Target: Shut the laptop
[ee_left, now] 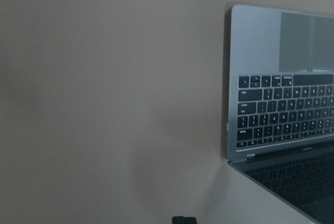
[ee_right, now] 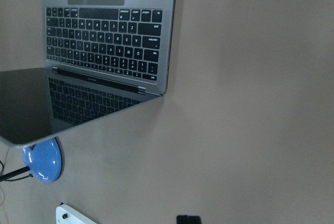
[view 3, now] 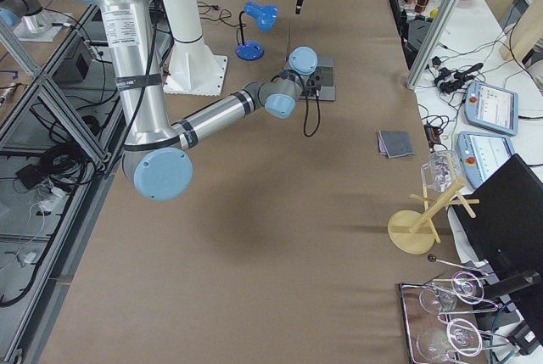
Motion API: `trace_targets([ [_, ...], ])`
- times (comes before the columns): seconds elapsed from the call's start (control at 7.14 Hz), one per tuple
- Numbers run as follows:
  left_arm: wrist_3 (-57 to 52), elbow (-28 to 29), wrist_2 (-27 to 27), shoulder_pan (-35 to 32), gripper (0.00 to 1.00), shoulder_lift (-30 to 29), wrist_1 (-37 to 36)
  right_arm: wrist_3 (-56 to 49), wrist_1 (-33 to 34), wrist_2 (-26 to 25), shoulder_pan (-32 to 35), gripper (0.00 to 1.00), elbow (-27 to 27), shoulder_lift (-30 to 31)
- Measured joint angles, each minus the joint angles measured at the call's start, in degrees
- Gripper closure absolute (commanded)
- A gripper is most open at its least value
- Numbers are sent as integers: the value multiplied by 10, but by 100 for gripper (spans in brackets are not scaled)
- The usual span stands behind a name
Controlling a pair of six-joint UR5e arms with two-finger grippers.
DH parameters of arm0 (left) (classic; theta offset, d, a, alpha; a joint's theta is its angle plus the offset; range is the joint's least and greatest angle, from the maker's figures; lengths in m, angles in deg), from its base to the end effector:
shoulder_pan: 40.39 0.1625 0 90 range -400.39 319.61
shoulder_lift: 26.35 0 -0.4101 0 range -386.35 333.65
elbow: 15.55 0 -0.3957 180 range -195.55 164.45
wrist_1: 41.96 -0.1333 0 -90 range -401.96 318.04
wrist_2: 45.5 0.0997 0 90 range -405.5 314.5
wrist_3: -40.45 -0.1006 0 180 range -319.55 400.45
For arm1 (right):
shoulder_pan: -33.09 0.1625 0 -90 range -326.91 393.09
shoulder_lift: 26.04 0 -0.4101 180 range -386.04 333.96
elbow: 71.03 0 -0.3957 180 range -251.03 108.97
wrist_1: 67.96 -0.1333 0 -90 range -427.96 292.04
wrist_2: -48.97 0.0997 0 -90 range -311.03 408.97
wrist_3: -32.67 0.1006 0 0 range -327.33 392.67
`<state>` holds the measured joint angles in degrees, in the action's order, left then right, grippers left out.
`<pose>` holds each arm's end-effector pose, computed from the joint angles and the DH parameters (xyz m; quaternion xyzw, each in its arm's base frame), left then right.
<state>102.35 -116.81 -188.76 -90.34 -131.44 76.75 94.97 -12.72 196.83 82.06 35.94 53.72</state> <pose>0.3250 -0.4685 0.3356 -0.0486 0.5713 0.0532 0.8176 -0.3043 -0.4230 0.3223 -0.0458 -0.6107 -0.1063 0.7834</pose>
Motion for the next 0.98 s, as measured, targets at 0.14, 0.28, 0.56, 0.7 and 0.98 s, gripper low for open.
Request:
trace_targets([
  [0.14,9,-3,1,17,100,-5,0,-3,-6,-8,-18,100,3,-5],
  [0.28,13,-8,2,34,100,-7,0,-5,-9,-15,-35,100,5,-13],
  [0.56,30,-18,1,64,100,-14,0,-4,-19,-42,-68,100,6,-21],
  [0.7,52,-19,1,77,100,-25,0,-1,-29,-64,-88,100,6,-24],
  [0.98,75,-20,2,88,100,-38,1,2,-35,-84,-109,100,5,-40],
])
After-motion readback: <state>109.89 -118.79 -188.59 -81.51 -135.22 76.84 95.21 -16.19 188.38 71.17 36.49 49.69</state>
